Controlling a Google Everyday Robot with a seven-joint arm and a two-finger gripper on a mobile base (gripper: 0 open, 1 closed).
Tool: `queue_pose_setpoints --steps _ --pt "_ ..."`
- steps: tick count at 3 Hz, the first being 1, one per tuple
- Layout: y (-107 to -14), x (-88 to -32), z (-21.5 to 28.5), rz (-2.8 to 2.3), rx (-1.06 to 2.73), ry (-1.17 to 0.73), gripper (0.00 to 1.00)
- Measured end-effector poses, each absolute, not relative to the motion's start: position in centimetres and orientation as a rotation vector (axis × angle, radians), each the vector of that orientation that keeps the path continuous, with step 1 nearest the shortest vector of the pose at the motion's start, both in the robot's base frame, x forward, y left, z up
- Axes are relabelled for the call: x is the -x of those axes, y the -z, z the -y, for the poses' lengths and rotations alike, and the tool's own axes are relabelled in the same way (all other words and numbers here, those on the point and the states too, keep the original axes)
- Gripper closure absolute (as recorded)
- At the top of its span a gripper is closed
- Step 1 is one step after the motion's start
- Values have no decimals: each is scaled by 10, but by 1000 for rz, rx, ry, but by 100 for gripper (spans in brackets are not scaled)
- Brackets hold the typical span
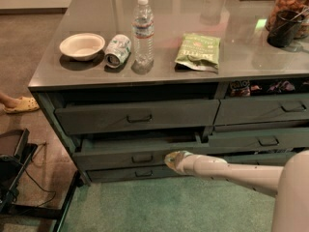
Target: Close middle drawer
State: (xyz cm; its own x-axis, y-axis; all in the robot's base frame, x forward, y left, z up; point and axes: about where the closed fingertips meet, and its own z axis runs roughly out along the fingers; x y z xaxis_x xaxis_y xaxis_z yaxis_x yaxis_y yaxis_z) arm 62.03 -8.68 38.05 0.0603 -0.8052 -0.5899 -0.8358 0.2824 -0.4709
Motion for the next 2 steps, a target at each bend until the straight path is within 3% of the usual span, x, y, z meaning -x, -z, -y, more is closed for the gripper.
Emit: queue_pose_setpoints --steps 1,2 --pt "-376 -664 84 -1750 1562 -27 100" --pt "-376 -664 84 -1750 1562 -27 100"
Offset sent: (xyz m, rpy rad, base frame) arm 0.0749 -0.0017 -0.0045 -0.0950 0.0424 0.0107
